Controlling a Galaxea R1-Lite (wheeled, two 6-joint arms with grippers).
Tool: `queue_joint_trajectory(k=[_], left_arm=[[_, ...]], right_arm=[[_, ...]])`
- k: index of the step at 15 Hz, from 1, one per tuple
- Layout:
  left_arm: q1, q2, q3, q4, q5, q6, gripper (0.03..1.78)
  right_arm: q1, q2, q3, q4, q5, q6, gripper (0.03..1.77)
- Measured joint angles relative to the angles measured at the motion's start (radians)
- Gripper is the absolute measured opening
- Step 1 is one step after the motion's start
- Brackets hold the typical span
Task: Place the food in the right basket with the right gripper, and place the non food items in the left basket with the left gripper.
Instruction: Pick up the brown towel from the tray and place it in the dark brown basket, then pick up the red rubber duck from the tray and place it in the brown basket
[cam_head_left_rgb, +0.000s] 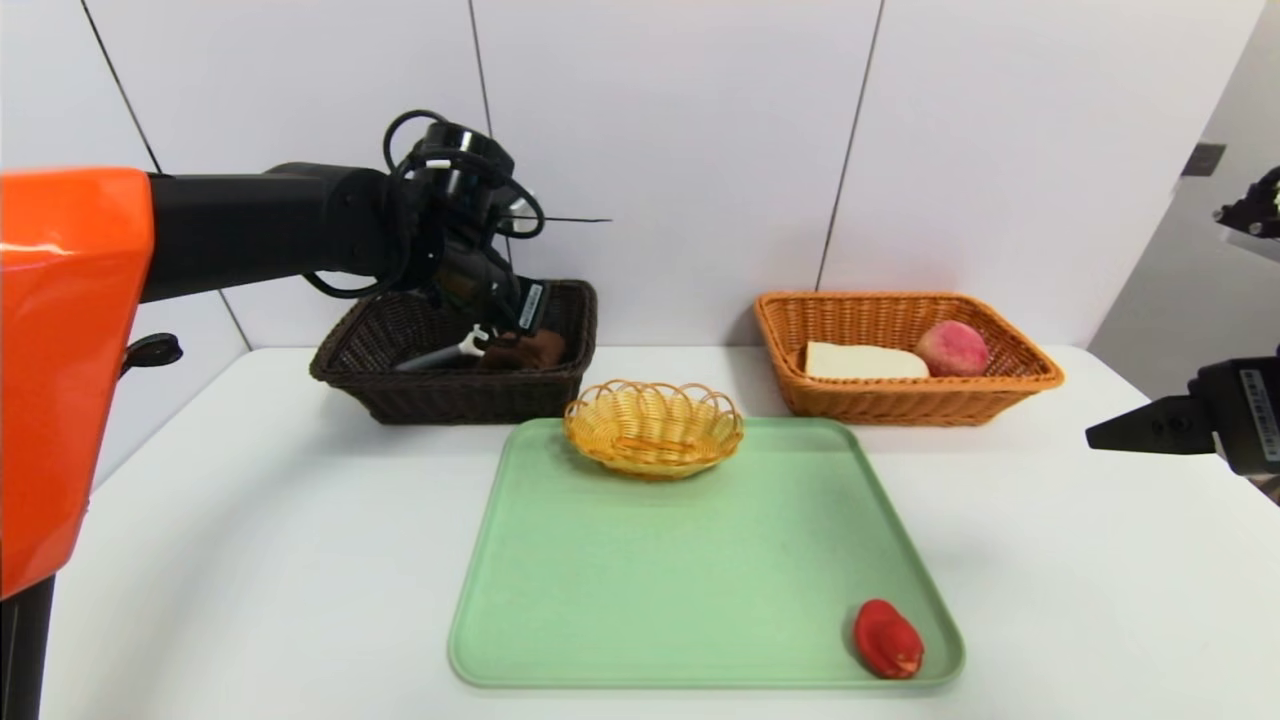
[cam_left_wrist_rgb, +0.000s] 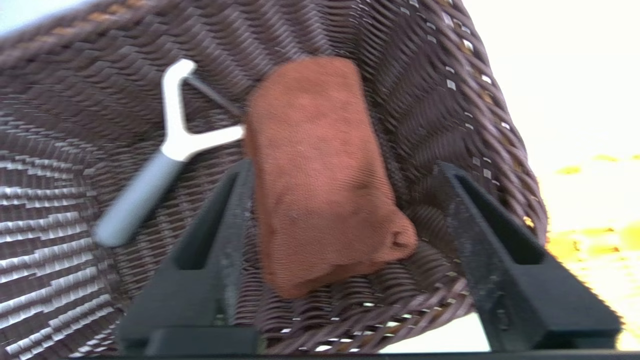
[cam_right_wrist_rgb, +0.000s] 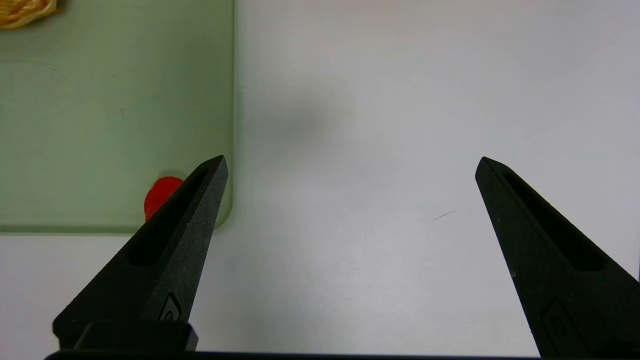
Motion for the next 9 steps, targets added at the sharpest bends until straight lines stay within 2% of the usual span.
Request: queue_joint_trajectory(k=[2,5,9], left_arm=[[0.0,-0.016,0.0,-0.035,0.033,-0.001,1.4],[-0.019,-0.066,-0.001,-0.05,0.039,-0.001,1.49],[-0.159,-0.138,0.0,-0.035,0.037,-0.08,1.58]], right_arm=[[0.0,0.0,0.0,0.0,0.0,0.001,1.71],[0.001,0.0,0.0,0.0,-0.003,0.001,1.71],[0.0,-0.004,0.001,0.0,-0.002,0.003,1.71]])
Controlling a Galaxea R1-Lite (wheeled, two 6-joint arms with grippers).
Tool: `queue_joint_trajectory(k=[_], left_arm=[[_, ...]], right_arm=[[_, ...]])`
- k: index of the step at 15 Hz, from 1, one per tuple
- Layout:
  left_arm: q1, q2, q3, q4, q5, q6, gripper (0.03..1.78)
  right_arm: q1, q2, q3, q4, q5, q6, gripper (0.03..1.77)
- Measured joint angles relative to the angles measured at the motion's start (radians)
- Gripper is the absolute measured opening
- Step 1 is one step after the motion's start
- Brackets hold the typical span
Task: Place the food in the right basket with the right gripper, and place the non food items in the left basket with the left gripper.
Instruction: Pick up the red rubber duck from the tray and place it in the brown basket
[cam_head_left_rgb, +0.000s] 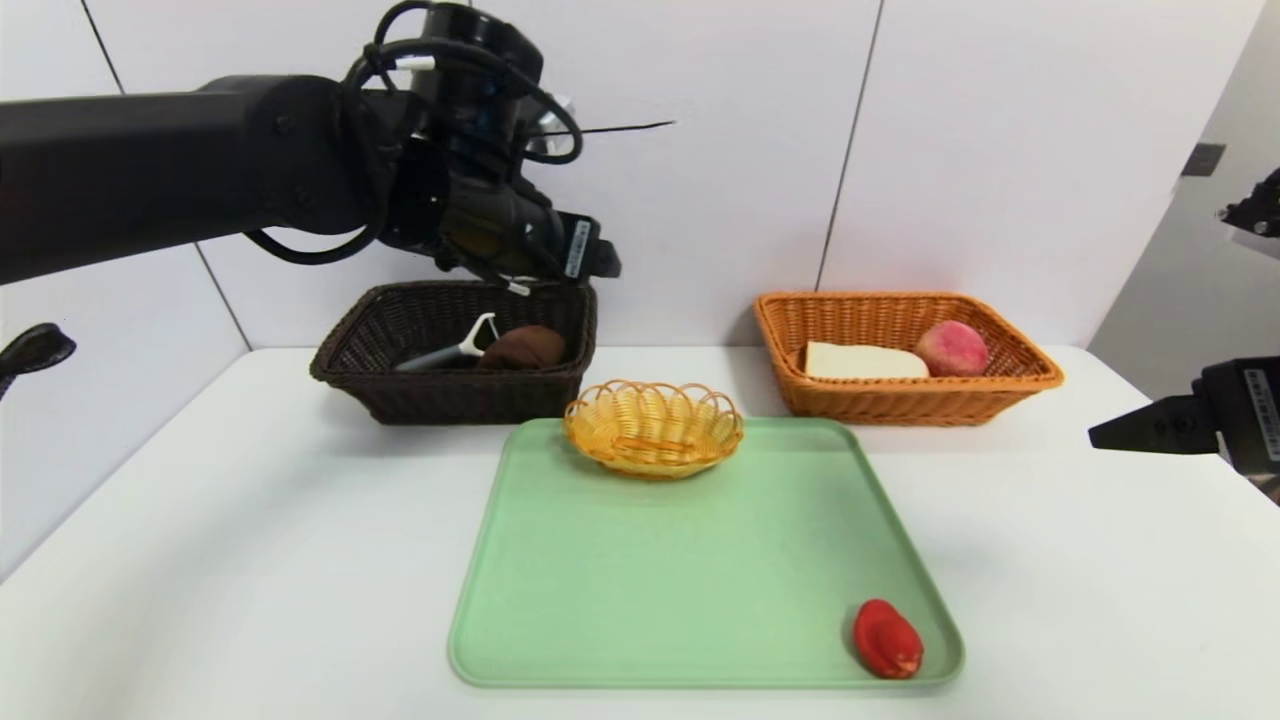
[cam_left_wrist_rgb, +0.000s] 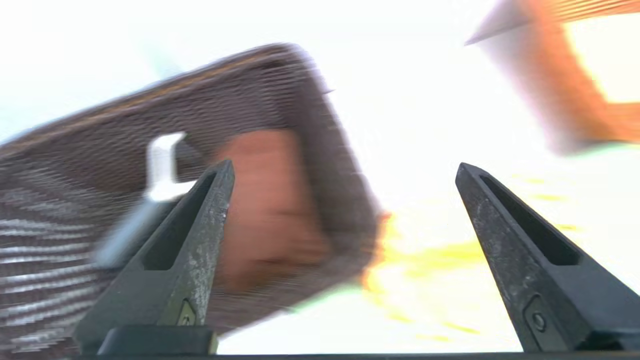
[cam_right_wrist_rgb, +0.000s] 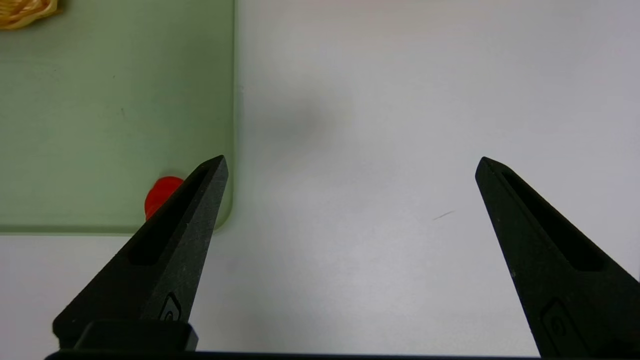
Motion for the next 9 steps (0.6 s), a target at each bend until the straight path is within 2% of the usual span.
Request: queue_joint_trajectory(k=[5,9], left_arm=[[-0.272,-0.05,0.002,0.052,-0.002,-0.121,1.64],[-0.428,-0.043,0.04,0.063,-0.027,-0.167,1.66]], right_arm=[[0.0,-0.01,0.001,0.0,0.005,0.001,1.71],[-0.001,-0.024,0.008,0.0,0.009,0.001,1.71]])
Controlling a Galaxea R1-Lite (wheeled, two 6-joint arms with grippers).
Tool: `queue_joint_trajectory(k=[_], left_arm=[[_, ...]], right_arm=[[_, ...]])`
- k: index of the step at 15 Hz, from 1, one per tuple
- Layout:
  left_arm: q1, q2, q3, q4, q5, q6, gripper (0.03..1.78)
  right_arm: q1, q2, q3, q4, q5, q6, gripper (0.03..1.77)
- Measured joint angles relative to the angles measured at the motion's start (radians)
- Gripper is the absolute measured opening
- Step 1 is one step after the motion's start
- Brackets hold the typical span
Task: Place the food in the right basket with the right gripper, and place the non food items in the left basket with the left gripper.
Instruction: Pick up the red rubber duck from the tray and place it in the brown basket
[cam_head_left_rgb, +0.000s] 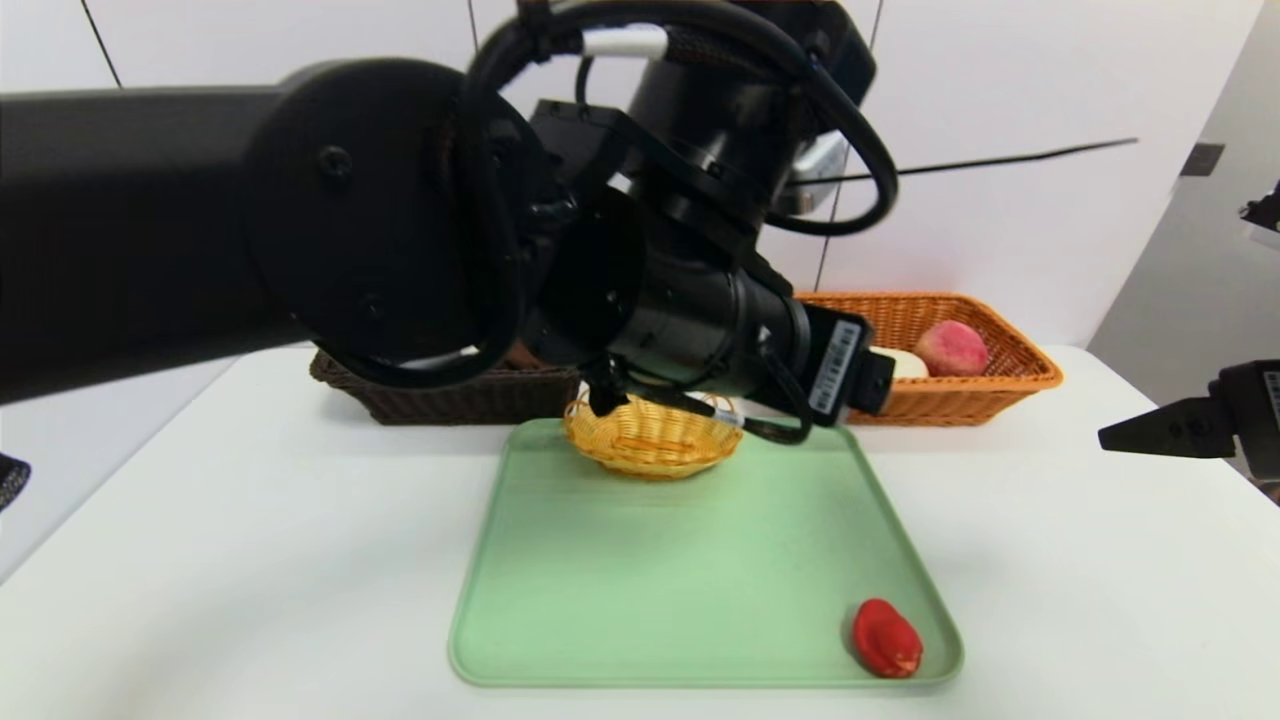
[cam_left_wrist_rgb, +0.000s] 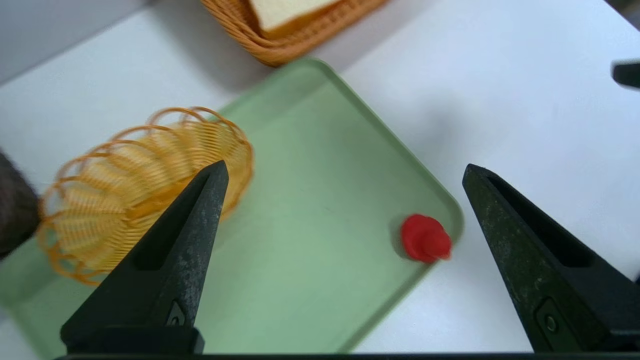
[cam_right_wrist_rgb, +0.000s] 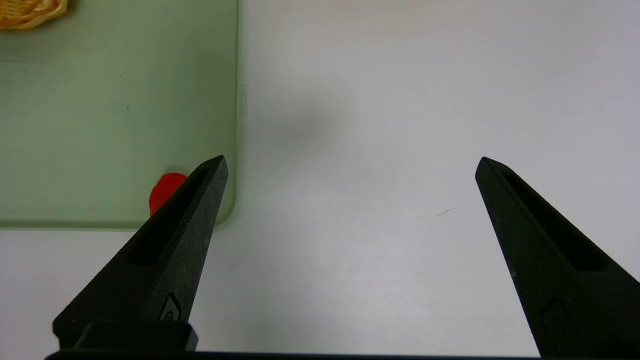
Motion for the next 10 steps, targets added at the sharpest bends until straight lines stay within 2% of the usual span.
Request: queue_joint_trajectory(k=[2,6,8,10], left_arm=[[-0.036,0.008,0.042,-0.003,-0.076,-0.003,1.67],[-0.066,0.015,0.109,-0.013,-0.271,0.025,1.68],[-0.071,0.027,0.138,-0.04,-0.312,0.085,1.69],[-0.073,0.042,0.186,-0.102,-0.327,0.147,1.69]], right_arm=[[0.0,-0.005,0.002,0.0,0.0,0.0,1.71],[-0.001,-0.013,0.003,0.0,0.006,-0.001,1.71],[-0.001,-0.014,0.004,0.0,0.007,-0.001,1.71],[-0.001,-0.015,0.004,0.0,0.006,-0.001,1.71]])
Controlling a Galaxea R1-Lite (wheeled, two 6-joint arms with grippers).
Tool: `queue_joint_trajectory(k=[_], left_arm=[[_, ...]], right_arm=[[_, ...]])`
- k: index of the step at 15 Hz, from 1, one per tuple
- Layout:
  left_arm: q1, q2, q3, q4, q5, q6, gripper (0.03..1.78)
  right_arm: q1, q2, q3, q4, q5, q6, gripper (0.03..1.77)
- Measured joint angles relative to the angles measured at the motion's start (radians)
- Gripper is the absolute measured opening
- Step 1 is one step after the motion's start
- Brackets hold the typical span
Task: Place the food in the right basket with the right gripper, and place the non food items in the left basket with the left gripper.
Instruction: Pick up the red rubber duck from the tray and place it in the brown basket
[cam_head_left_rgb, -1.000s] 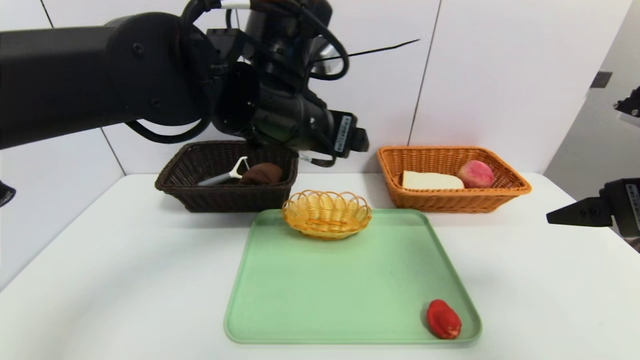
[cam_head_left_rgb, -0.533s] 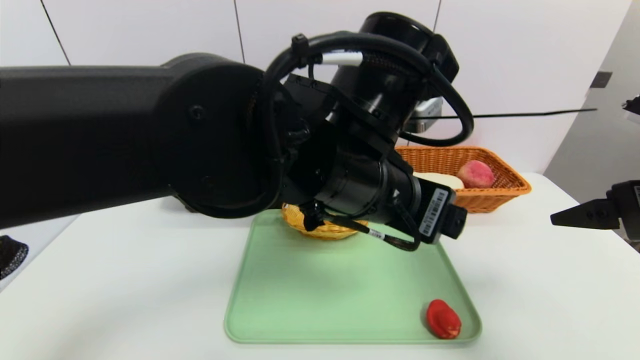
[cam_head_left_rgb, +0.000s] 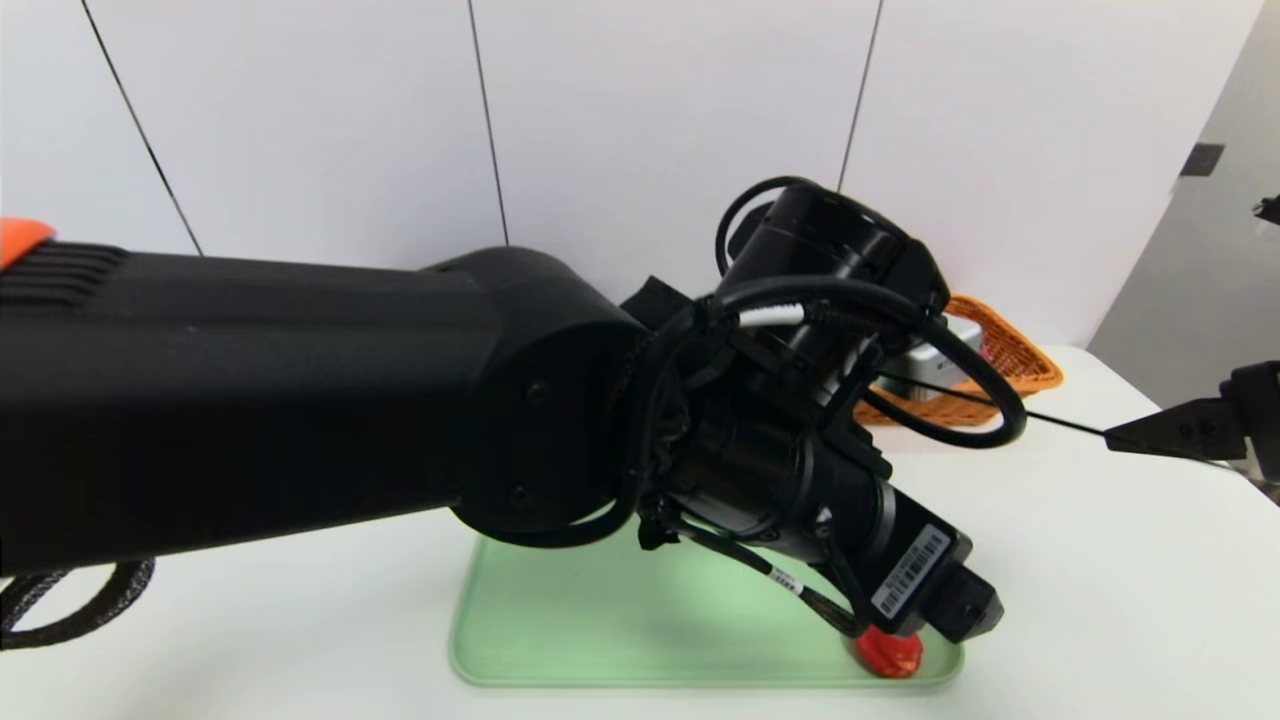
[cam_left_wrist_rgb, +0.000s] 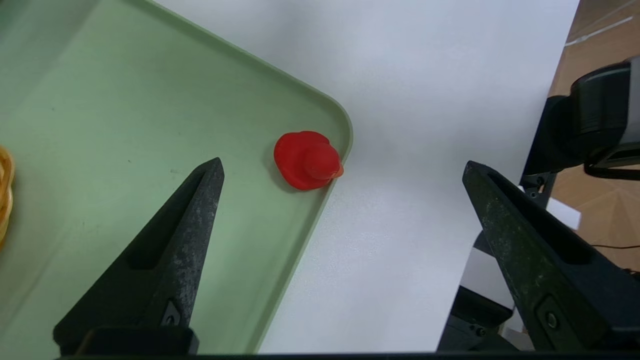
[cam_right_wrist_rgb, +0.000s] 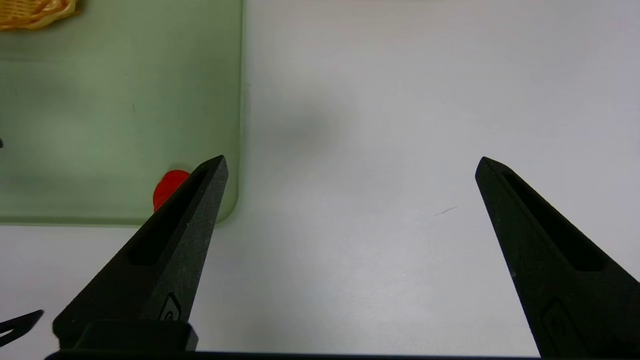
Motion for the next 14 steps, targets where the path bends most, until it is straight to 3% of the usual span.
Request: queue_joint_trajectory(k=[5,12,14], left_arm=[[-0.025,0.068,0.091,-0.171,0.004,0.056,1.69],[-0.032,0.123,0.103,-0.198,0.016,0.054,1.69],[-0.037,0.137,0.103,-0.204,0.047,0.052,1.69]], right_arm=[[-0.012,-0.001,0.018,0.0,-0.001,0.001,1.71],[-0.015,-0.002,0.024,0.0,-0.001,0.002,1.71],[-0.015,-0.004,0.026,0.0,-0.001,0.013,1.71]])
